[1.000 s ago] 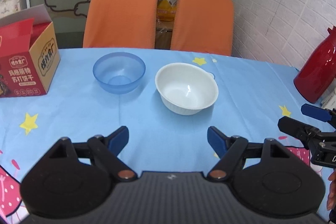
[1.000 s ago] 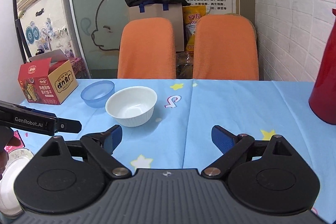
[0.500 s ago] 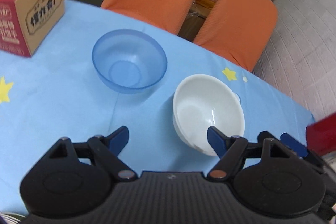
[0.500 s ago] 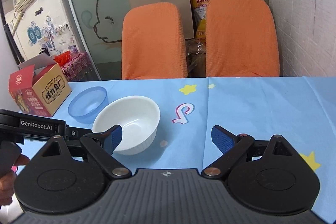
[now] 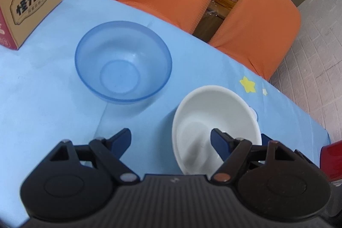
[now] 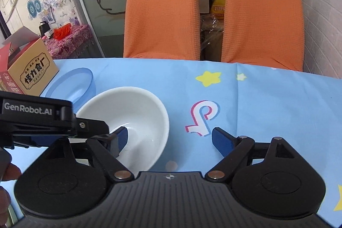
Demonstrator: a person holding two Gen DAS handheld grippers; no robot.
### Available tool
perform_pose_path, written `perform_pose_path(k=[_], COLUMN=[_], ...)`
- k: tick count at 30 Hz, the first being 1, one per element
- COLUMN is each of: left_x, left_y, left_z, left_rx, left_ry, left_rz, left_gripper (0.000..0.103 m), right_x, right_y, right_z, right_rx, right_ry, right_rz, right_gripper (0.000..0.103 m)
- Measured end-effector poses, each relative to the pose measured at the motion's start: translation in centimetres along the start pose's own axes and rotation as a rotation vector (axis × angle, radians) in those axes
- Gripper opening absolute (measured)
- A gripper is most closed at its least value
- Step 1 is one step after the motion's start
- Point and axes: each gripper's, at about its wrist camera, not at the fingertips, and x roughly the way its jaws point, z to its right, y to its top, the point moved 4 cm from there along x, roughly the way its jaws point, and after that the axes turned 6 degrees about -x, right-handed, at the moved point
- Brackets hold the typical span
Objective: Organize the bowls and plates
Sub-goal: 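Move both grippers to the rim of the white ceramic bowl, then close both grippers on the white bowl rim and lift it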
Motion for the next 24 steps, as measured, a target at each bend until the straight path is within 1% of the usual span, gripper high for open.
perform_pose_path(k=[1,2,3,4,5,6,7,8,9,11,14,17,19,21,22,24], left_x=[0.2,0.1,0.1,0.1,0.1,0.2,0.1,0.1,0.0,-0.5,-1.7,-3.7,-5.3,-6.9,-7.6,-9.3], left_y=[0.0,-0.1,-0.1,-0.1,-0.2,-0.3,-0.4,-0.6,-0.8,-1.1,-1.6,-2.6,-3.3,-4.2,-4.7,-6.1], left_z=[0.0,0.1,0.1,0.2,0.2,0.3,0.4,0.4,0.4,0.6,0.6,1.2,1.4,1.5,1.6,1.6], left_rx=[0.007,0.018,0.030,0.040,0.048,0.062,0.073,0.077,0.076,0.104,0.117,0.163,0.186,0.199,0.209,0.234], left_ry=[0.006,0.012,0.010,0.005,0.001,0.005,0.004,-0.010,-0.027,-0.009,-0.032,-0.040,-0.056,-0.074,-0.081,-0.095], left_rz=[-0.003,0.003,0.001,-0.001,-0.005,-0.004,-0.008,-0.017,-0.033,-0.016,-0.012,0.012,0.029,0.033,0.037,0.044], left_gripper=[0.065,0.063,0.049,0.043,0.043,0.034,0.027,0.026,0.024,0.024,0.024,0.024,0.024,0.024,0.024,0.024], right_x=[0.1,0.3,0.4,0.6,0.8,1.0,1.1,1.0,1.0,0.8,-0.2,-1.4,-2.8,-4.3,-5.1,-6.9], right_y=[0.0,0.1,0.1,0.1,0.0,-0.1,-0.1,-0.2,-0.1,-0.2,-0.3,-0.5,-0.7,-0.9,-1.2,-1.8], right_z=[-0.2,-0.2,-0.4,-0.5,-0.6,-0.7,-0.9,-1.1,-1.3,-2.0,-2.9,-3.3,-3.8,-4.3,-4.5,-5.1], right_rx=[-0.011,-0.020,-0.036,-0.045,-0.044,-0.043,-0.056,-0.064,-0.067,-0.070,-0.104,-0.105,-0.105,-0.109,-0.110,-0.112], right_ry=[0.007,0.012,0.023,0.033,0.044,0.059,0.061,0.058,0.065,0.102,0.081,0.078,0.075,0.066,0.064,0.055], right_rz=[-0.002,-0.003,-0.005,-0.012,-0.020,-0.024,-0.016,-0.015,-0.011,-0.018,0.003,0.008,0.028,0.054,0.065,0.086], right_gripper=[0.103,0.103,0.101,0.075,0.061,0.059,0.052,0.048,0.046,0.039,0.039,0.039,0.040,0.043,0.046,0.047])
